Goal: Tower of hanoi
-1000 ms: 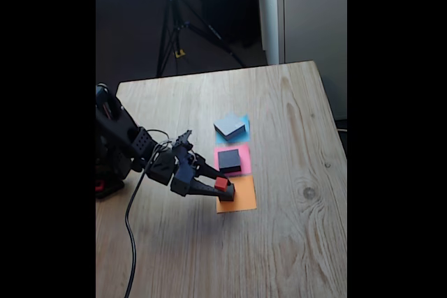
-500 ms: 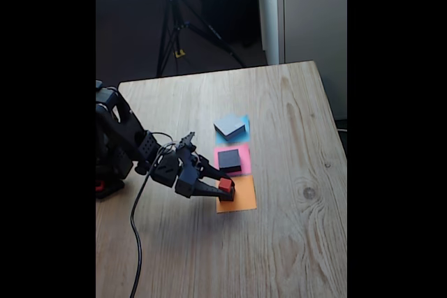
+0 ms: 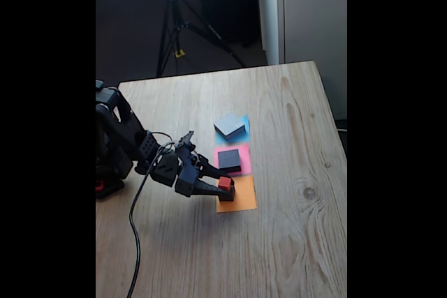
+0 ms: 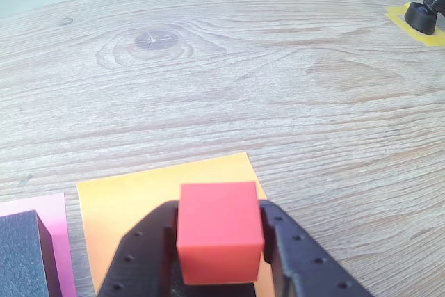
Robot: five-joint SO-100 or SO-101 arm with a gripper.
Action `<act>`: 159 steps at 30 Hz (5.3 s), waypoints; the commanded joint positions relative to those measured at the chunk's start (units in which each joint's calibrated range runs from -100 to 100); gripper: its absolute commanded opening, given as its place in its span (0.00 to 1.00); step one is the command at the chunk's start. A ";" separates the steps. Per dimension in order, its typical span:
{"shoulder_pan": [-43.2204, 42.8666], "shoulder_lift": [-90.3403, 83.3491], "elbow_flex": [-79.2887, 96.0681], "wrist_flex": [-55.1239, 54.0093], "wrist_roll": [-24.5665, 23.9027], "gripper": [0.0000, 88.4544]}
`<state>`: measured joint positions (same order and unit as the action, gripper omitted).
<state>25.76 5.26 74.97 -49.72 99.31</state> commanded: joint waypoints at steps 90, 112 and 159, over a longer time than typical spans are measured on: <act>-16.78 -61.35 -50.15 125.68 0.69 0.18; -14.35 -57.95 3.03 56.07 0.69 0.48; -12.35 2.77 10.58 -14.99 0.69 0.51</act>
<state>14.40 7.48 86.35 -62.61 99.31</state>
